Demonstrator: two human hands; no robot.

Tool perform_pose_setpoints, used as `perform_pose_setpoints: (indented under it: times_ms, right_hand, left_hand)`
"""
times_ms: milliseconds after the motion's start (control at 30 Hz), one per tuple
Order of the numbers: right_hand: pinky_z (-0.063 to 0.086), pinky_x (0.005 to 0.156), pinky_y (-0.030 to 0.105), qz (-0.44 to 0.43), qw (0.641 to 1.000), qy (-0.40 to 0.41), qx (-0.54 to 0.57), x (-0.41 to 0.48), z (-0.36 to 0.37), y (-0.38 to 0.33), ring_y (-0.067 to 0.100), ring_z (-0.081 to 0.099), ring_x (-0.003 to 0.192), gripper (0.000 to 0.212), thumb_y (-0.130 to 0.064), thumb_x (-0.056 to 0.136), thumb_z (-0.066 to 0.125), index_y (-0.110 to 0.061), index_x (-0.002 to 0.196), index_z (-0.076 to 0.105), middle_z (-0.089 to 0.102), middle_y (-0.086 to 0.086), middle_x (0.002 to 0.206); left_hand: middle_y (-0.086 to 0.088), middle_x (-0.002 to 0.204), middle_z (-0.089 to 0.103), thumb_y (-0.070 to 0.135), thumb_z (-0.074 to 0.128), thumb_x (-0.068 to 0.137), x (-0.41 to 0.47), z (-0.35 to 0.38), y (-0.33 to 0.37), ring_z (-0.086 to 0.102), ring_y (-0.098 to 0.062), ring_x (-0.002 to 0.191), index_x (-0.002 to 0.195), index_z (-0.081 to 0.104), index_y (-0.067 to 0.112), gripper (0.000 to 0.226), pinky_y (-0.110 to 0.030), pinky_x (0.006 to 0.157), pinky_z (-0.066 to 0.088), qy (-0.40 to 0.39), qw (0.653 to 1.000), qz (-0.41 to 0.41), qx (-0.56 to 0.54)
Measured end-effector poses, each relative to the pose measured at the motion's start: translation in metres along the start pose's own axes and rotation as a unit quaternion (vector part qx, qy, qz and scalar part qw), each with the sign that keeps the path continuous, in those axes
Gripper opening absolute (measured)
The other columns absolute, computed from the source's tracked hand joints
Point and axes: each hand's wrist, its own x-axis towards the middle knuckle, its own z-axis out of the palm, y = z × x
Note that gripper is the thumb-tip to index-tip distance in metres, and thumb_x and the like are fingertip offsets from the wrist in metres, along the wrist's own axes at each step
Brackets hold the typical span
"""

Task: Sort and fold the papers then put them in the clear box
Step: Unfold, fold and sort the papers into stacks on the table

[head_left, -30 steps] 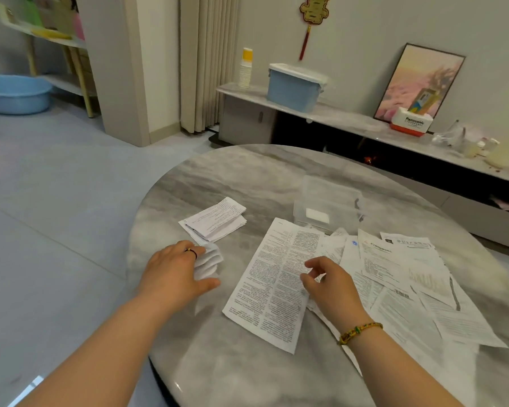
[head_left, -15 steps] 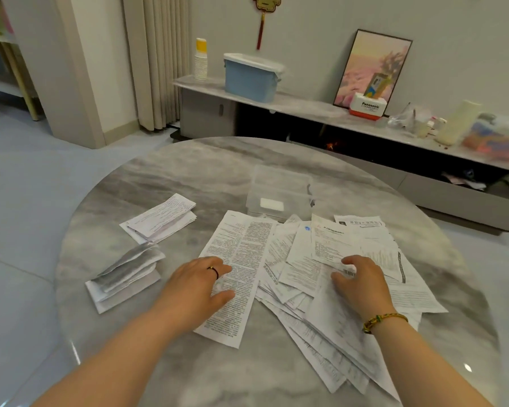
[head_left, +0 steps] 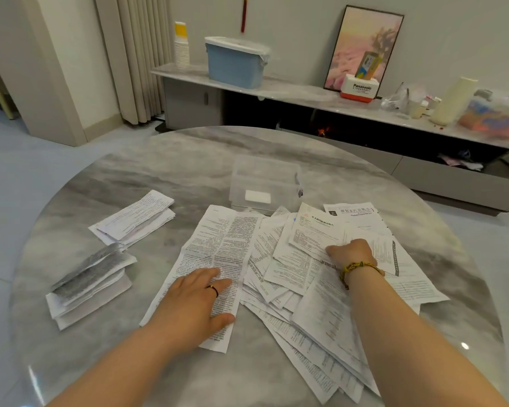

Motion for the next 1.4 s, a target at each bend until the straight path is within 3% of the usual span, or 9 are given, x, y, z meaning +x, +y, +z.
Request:
perform_pose_setpoints:
  times_ms: [133,200,300,433,600,800,1000,1133,1400]
  right_hand:
    - [0.023,0.100,0.039,0.001,0.999,0.022,-0.026,-0.005,0.002,0.001,0.032,0.045,0.115,0.006,-0.014,0.083,0.054,-0.012,0.078,0.050,0.049,0.008,0.090]
    - [0.023,0.100,0.039,-0.019,0.999,0.021,-0.025,-0.008,0.001,0.002,0.032,0.045,0.115,0.019,-0.011,0.084,0.050,-0.018,0.066,0.050,0.052,0.008,0.087]
    - [0.023,0.099,0.037,-0.050,0.998,0.037,-0.006,-0.016,-0.001,0.002,0.031,0.046,0.113,0.019,-0.013,0.088,0.046,-0.023,0.093,0.062,0.059,0.007,0.101]
    - [0.036,0.060,0.024,-0.119,0.984,0.023,0.132,-0.030,-0.014,0.004,0.019,0.043,0.062,0.035,0.001,0.087,0.043,-0.017,0.056,0.043,0.042,0.000,0.060]
    - [0.050,0.041,0.015,-0.142,0.943,-0.080,0.289,-0.079,-0.037,-0.001,0.013,0.055,0.068,0.027,0.004,0.087,0.048,-0.014,0.068,0.055,0.057,0.002,0.075]
    - [0.052,0.050,0.021,-0.192,0.909,-0.199,0.312,-0.143,-0.041,0.007,0.016,0.061,0.057,0.016,0.006,0.085,0.052,-0.005,0.077,0.061,0.063,0.005,0.068]
    - [0.051,0.050,0.021,-0.201,0.923,-0.219,0.243,-0.157,-0.029,0.018,0.018,0.061,0.058,0.009,0.006,0.084,0.053,0.000,0.078,0.055,0.056,0.017,0.075]
    - [0.051,0.052,0.017,-0.211,0.913,-0.259,0.233,-0.154,-0.027,0.015,0.006,0.064,0.055,0.018,-0.001,0.086,0.055,-0.007,0.070,0.058,0.066,0.003,0.069]
    - [0.048,0.046,0.019,-0.185,0.894,-0.301,0.276,-0.144,-0.024,0.011,0.010,0.062,0.050,0.021,-0.007,0.090,0.052,-0.009,0.071,0.061,0.069,0.000,0.063]
  left_hand:
    - [0.013,0.155,-0.003,0.052,0.037,0.092,-0.001,-0.001,0.001,-0.003,-0.007,0.143,0.146,0.010,0.032,0.063,-0.025,0.115,0.000,-0.004,1.000,-0.003,-0.002]
    - [0.014,0.155,-0.003,0.052,0.037,0.092,-0.001,-0.002,0.001,-0.002,-0.007,0.143,0.146,0.010,0.032,0.063,-0.025,0.115,0.001,-0.007,1.000,-0.006,-0.001]
    - [0.014,0.154,-0.002,0.051,0.037,0.092,-0.001,-0.004,0.002,-0.001,-0.007,0.143,0.146,0.011,0.032,0.063,-0.024,0.115,0.001,-0.009,1.000,-0.004,0.000]
    - [0.014,0.154,0.003,0.050,0.040,0.092,-0.003,-0.007,0.001,0.004,-0.008,0.143,0.145,0.016,0.032,0.061,-0.024,0.115,0.005,-0.010,1.000,-0.010,-0.027]
    - [0.013,0.148,0.027,0.042,0.048,0.091,-0.009,-0.019,0.005,0.025,-0.005,0.137,0.139,0.033,0.027,0.053,-0.015,0.108,0.017,0.053,0.984,-0.018,-0.169]
    - [0.017,0.102,0.060,0.025,0.051,0.091,-0.021,-0.044,0.026,0.057,-0.001,0.100,0.114,0.055,0.027,0.023,-0.007,0.082,0.042,0.103,0.858,-0.037,-0.501]
    - [-0.003,0.089,0.074,0.028,0.048,0.091,-0.025,-0.056,0.032,0.070,-0.016,0.082,0.089,0.068,0.015,0.024,-0.024,0.072,0.055,0.064,0.741,-0.071,-0.665]
    - [0.002,0.065,0.073,0.013,0.054,0.089,-0.023,-0.056,0.025,0.069,-0.007,0.058,0.078,0.067,-0.003,0.023,-0.015,0.051,0.053,0.088,0.772,-0.089,-0.623]
    - [0.003,0.068,0.074,0.010,0.055,0.088,-0.018,-0.053,0.019,0.069,-0.009,0.059,0.072,0.069,0.010,0.021,-0.017,0.051,0.054,0.066,0.786,-0.086,-0.609]
